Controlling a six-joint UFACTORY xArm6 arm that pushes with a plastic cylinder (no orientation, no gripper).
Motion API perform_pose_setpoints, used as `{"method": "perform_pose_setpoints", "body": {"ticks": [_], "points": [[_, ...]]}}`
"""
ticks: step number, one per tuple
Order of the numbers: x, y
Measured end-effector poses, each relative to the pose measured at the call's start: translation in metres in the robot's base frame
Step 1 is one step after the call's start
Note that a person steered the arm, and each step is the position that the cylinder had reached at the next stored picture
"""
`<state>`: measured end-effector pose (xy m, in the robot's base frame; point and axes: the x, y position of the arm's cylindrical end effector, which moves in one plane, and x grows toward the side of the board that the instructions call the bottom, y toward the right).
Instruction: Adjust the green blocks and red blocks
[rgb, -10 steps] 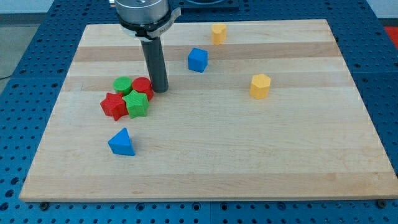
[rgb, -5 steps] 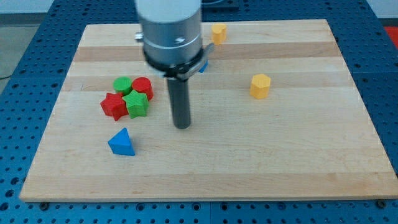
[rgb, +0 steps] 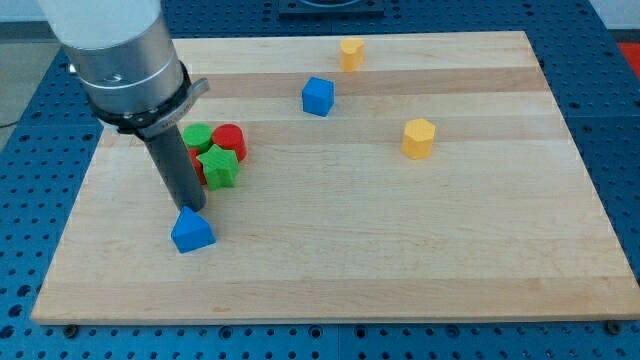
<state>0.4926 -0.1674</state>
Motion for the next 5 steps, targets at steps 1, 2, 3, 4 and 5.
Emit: {"method": "perform_pose_setpoints", "body": {"ticks": [1,2,3,4,5], "points": [[-0.0097,-0.0018],[-0.0097,-0.0019],[-0.0101,-0.0019],[-0.0106,-0.0019],[-0.0139,-0.0019]]}}
